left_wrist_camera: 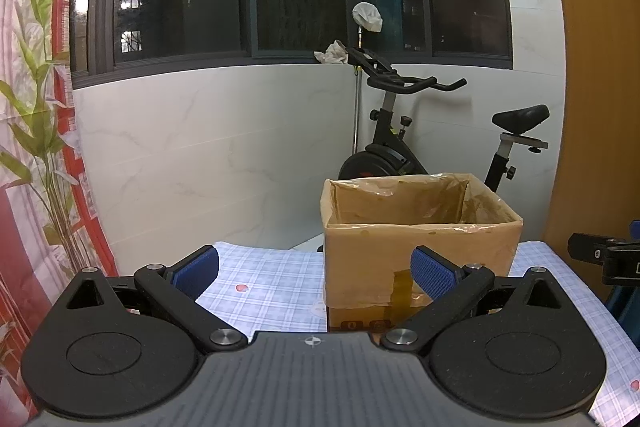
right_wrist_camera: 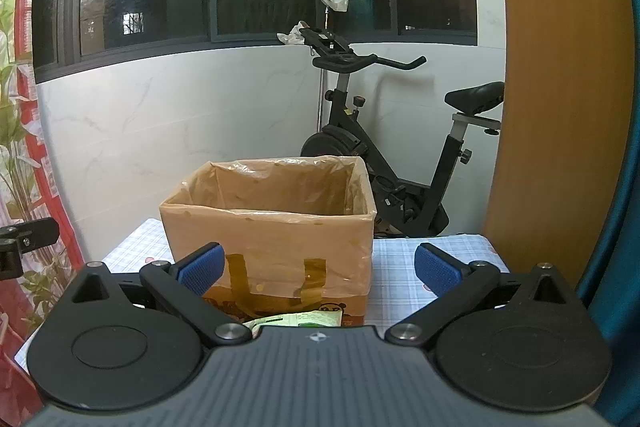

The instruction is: Organize snacks

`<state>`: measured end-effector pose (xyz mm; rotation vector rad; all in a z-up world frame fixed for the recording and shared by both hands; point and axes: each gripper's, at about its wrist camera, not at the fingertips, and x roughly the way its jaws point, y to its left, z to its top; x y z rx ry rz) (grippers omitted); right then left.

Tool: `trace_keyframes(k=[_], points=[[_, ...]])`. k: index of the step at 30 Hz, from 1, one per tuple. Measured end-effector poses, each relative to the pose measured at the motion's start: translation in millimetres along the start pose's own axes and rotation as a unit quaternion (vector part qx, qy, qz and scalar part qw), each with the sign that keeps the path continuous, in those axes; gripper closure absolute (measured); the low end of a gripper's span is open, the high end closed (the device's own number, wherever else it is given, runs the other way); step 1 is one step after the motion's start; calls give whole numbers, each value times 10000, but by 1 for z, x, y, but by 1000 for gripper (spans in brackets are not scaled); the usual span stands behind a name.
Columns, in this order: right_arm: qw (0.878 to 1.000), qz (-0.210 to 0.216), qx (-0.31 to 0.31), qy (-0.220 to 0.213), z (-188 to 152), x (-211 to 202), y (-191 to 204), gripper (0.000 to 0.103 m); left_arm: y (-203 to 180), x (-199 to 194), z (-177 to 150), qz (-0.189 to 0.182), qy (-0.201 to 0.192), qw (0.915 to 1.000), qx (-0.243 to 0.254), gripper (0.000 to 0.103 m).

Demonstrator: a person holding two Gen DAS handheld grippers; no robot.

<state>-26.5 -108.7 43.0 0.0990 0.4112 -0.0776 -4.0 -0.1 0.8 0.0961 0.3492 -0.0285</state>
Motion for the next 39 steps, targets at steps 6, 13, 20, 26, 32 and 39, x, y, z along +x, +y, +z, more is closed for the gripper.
trace_keyframes(k=[6, 13, 20, 26, 32, 39], points=[[10000, 16, 14, -1, 0, 0, -1, 0, 1, 0, 0, 4, 2, 10000, -17, 0], [10000, 3, 11, -7, 1, -1, -2, 0, 1, 0, 0, 2, -1, 10000, -18, 0], [10000, 2, 6, -9, 2, -1, -3, 0, 1, 0, 0, -2, 6, 10000, -25, 0], [10000, 1, 6, -10, 1, -1, -2, 0, 1, -1, -1, 4, 4, 10000, -23, 0], [10000, -4, 3, -14, 2, -1, -2, 0, 2, 0, -1, 12, 23, 10000, -60, 0], [10000, -2, 24, -12, 3, -2, -4, 0, 2, 0, -1, 15, 34, 10000, -57, 0]])
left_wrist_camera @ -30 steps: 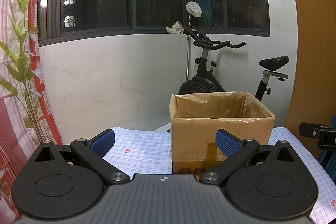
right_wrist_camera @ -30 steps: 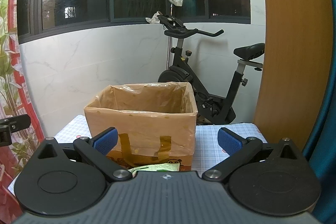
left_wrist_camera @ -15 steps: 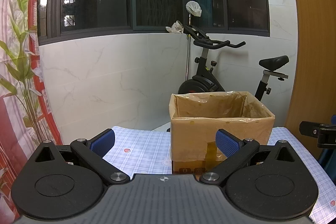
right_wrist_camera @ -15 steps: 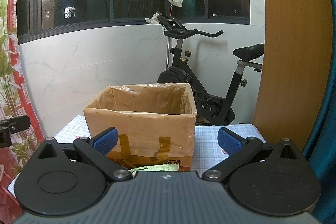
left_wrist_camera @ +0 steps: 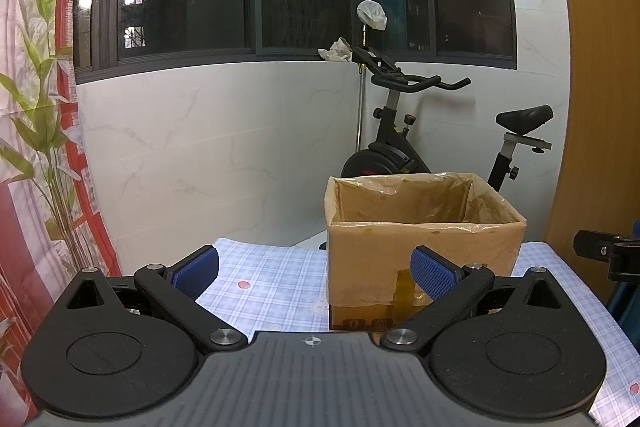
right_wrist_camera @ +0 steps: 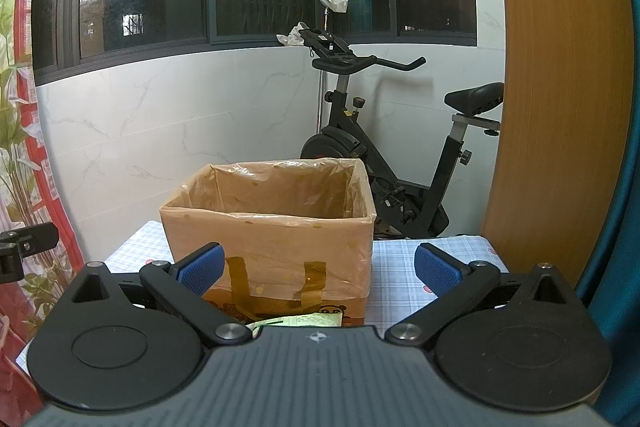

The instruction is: Organize snacks

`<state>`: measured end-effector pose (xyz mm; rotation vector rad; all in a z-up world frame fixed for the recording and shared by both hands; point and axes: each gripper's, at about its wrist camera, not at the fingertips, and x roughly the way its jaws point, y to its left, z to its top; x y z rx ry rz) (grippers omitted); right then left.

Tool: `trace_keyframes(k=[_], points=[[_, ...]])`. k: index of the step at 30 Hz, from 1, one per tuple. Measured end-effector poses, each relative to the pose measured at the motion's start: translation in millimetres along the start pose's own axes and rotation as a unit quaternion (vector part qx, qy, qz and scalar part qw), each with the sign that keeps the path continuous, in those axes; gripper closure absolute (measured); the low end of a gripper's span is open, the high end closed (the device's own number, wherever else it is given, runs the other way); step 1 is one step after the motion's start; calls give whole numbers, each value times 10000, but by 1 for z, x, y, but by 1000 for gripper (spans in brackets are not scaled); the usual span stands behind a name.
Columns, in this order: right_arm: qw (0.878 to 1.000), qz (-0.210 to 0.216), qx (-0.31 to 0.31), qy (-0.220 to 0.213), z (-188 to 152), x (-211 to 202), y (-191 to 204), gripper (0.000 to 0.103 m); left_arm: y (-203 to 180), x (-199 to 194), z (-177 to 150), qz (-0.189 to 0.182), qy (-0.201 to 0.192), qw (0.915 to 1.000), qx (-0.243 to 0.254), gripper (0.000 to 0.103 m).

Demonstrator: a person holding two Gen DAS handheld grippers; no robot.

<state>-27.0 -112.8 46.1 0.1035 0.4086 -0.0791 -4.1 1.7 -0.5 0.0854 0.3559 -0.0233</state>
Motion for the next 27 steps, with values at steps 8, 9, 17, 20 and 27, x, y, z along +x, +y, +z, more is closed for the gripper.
trace_keyframes(k=[8, 9, 17, 20, 27], points=[[10000, -7, -7, 1, 0, 0, 0, 0, 0, 2, -1, 5, 44, 10000, -21, 0], [10000, -10, -10, 1, 0, 0, 0, 0, 1, 2, -1, 1, 53, 10000, -34, 0], [10000, 37, 52, 48, -5, 5, 1, 0, -3, 5, -5, 157, 87, 9998, 70, 0], [9998, 169, 107, 56, -7, 9, -3, 0, -1, 9, -8, 176, 50, 9998, 78, 0], [9994, 231, 242, -9, -25, 36, -23, 0, 7, 40, -23, 161, 249, 9996, -10, 0]])
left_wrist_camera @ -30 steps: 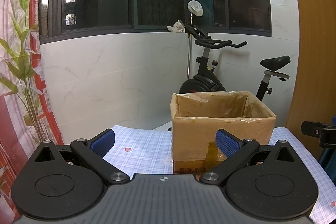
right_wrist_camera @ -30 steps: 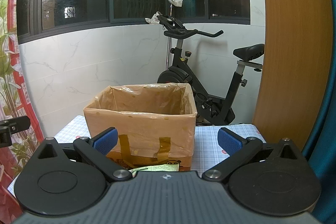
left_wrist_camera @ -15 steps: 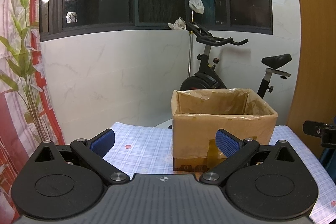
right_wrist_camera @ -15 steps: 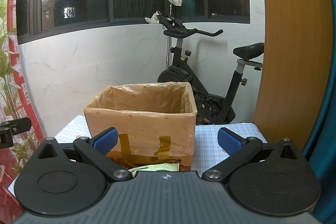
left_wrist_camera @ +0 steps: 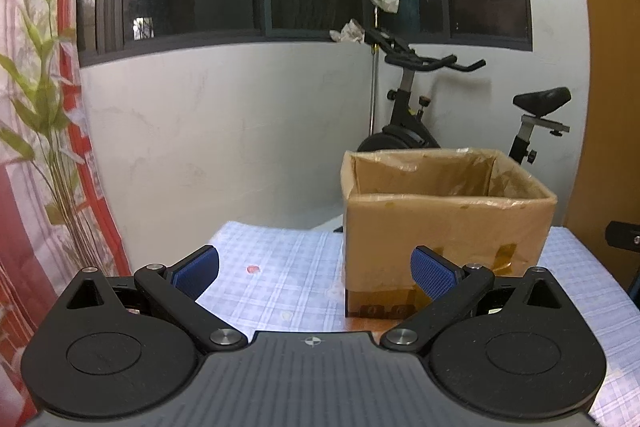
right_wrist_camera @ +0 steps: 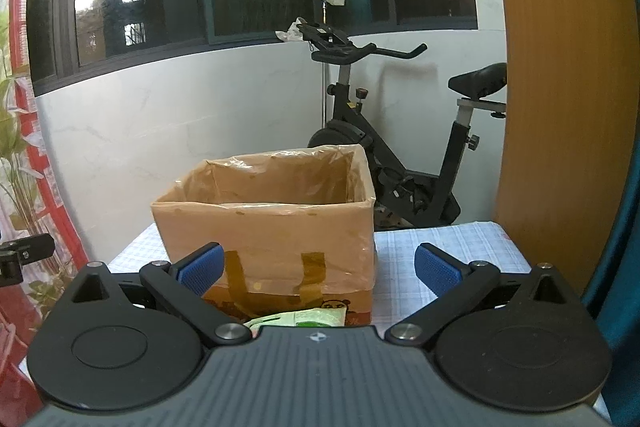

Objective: Organize snacks
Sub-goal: 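Grasp the green cracker bag with the left tool while the right tool grasps the pale green bag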

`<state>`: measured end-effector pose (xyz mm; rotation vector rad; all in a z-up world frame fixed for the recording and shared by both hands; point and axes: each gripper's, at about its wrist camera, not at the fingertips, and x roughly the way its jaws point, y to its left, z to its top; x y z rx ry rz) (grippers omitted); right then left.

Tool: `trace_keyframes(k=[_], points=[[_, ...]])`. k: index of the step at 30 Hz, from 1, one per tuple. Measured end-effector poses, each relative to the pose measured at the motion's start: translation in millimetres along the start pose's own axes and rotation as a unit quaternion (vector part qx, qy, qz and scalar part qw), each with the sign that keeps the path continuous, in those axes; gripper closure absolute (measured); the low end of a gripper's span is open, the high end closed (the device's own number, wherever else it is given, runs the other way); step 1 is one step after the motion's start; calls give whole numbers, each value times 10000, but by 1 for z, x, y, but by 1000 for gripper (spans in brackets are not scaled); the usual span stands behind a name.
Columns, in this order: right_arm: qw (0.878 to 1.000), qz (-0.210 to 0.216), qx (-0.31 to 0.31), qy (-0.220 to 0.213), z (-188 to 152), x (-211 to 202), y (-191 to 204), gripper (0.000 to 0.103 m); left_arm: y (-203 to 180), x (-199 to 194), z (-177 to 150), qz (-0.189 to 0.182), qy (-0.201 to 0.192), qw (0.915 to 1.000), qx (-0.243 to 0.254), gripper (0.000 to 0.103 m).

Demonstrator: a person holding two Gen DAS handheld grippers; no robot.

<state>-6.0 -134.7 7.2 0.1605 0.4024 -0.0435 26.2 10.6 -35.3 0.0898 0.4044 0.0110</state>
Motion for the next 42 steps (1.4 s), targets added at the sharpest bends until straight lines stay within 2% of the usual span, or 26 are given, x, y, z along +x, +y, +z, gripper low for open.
trace_keyframes(k=[8, 12, 14, 25, 29, 31, 37, 42], points=[[9987, 209, 324, 325, -29, 43, -18, 0, 1, 43, -37, -294, 478, 9984, -118, 1], [9986, 81, -42, 514, -46, 65, -10, 2, -1, 62, -55, -651, 740, 9949, -230, 5], [9978, 161, -161, 623, -54, 76, -7, 3, -2, 70, -64, -752, 860, 9932, -225, 5], [9888, 576, -157, 1366, -77, 135, 8, 3, 1, 88, -80, -736, 1007, 9913, -416, 6], [9843, 544, -248, 1660, -83, 154, 17, 2, 1, 90, -81, -830, 1003, 9902, -508, 6], [9838, 465, -356, 1694, -87, 160, 20, 2, -1, 90, -83, -881, 979, 9901, -495, 6], [9825, 584, -249, 1750, -88, 163, 17, 5, -8, 88, -87, -1041, 907, 9896, -412, 6], [9788, 613, 91, 1953, -87, 168, 12, 3, -15, 87, -89, -1179, 914, 9882, -334, 6]])
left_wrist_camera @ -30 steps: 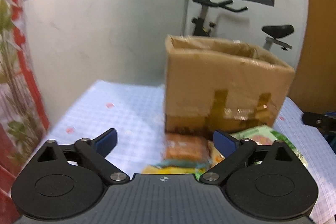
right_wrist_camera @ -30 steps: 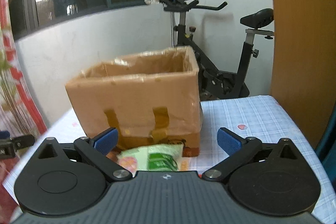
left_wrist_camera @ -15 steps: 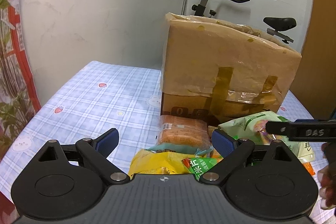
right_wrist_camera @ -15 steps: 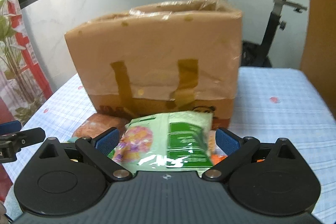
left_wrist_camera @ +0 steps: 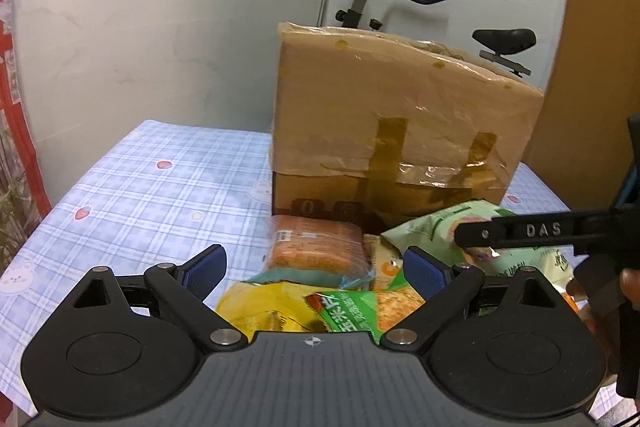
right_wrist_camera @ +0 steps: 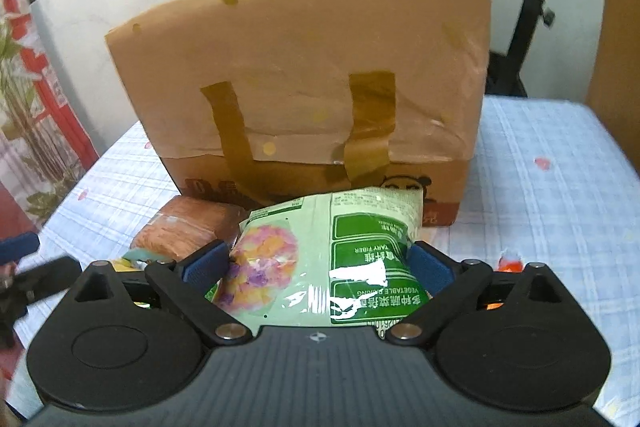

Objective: Organize snacks
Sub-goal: 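Grasp the green cracker bag with the left tool while the right tool grasps the pale green bag, then lift the green bag with the left tool while the right tool lifts the pale green bag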

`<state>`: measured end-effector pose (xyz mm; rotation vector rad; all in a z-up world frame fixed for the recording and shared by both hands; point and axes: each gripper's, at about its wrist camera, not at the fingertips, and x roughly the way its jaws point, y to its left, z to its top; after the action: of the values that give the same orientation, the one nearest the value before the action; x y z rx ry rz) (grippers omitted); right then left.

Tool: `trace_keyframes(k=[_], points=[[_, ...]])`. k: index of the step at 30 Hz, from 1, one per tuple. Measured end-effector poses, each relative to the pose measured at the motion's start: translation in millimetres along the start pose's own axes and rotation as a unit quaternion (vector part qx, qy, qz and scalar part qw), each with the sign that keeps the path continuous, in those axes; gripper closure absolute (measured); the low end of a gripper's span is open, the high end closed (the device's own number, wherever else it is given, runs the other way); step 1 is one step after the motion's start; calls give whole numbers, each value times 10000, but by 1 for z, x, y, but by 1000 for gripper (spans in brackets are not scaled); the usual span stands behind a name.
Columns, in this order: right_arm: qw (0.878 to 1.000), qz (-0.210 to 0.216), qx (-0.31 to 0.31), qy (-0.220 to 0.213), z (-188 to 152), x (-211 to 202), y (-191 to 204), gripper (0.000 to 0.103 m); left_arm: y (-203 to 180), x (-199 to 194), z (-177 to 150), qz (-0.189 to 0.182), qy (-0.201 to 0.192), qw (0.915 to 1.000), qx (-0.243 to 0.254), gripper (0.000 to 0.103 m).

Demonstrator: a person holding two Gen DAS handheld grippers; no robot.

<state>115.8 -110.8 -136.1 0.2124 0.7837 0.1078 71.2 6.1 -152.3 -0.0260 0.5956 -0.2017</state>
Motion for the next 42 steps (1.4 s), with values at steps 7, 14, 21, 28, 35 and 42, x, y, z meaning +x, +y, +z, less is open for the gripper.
trace_keyframes(k=[7, 14, 21, 28, 35, 42], points=[[9998, 99, -91, -141, -2, -3, 1, 13, -1, 2, -3, -103, 75, 9999, -59, 7], [9989, 140, 170, -426, -6, -22, -9, 27, -5, 0, -6, -235, 156, 9996, -31, 7], [9963, -74, 158, -843, -20, -52, -13, 27, -9, -6, -14, -270, 59, 9996, -104, 10], [9933, -246, -58, -1132, -40, -66, -11, 27, -9, -6, -23, -411, 177, 9985, -311, 18], [9934, -134, -39, -1135, -48, -68, -12, 27, -14, 0, -30, -534, 371, 9974, -299, 20], [9948, -67, -53, -1020, -55, -61, -9, 27, -22, 6, -37, -696, 582, 9958, -117, 20]])
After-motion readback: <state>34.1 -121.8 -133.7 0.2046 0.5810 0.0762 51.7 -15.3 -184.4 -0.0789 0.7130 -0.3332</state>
